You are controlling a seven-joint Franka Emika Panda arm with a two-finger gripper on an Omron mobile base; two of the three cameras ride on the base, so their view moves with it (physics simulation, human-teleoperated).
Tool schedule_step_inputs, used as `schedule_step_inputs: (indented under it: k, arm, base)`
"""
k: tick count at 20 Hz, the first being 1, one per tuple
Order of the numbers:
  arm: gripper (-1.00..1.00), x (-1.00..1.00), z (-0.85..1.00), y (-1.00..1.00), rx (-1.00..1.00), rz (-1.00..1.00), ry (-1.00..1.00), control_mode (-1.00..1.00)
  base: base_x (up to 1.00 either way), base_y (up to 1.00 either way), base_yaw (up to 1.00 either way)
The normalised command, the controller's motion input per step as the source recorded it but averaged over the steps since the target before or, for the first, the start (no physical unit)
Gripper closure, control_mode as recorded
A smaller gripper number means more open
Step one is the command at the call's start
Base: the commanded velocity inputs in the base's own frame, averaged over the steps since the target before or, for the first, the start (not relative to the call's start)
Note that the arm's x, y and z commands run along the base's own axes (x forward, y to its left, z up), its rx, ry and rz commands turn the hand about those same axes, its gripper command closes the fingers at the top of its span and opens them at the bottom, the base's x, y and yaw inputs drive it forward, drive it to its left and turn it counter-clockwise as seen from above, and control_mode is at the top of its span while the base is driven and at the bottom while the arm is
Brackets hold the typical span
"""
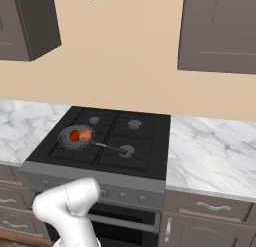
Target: Place the pan on the front left burner on the stove. Then place the tomato and the onion in the pan and turn on the front left burner.
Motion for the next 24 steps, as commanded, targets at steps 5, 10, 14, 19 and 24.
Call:
schedule_step_inputs:
  k: [5, 10, 14, 19, 24]
  arm:
    - [-1.00, -0.08, -0.20, -0.51, 0.00, 0.21, -0.06, -1.00]
    - [-1.00, 0.00, -0.24, -0.66, 0.00, 0.15, -0.08, -1.00]
    - [-1.00, 0.00, -0.18, -0.48, 0.00, 0.10, -0.09, -1.00]
    - [-1.00, 0.02, -0.01, -0.21, 0.06, 0.07, -0.09, -1.00]
    - [-1.00, 0.05, 0.00, -0.04, 0.09, 0.05, -0.02, -1.00]
  base:
    - [0.00, 0.00, 0.00]
    - [0.00, 0.00, 0.00]
    - [0.00, 0.00, 0.00]
    - [0.00, 0.00, 0.00]
    - [0.00, 0.00, 0.00]
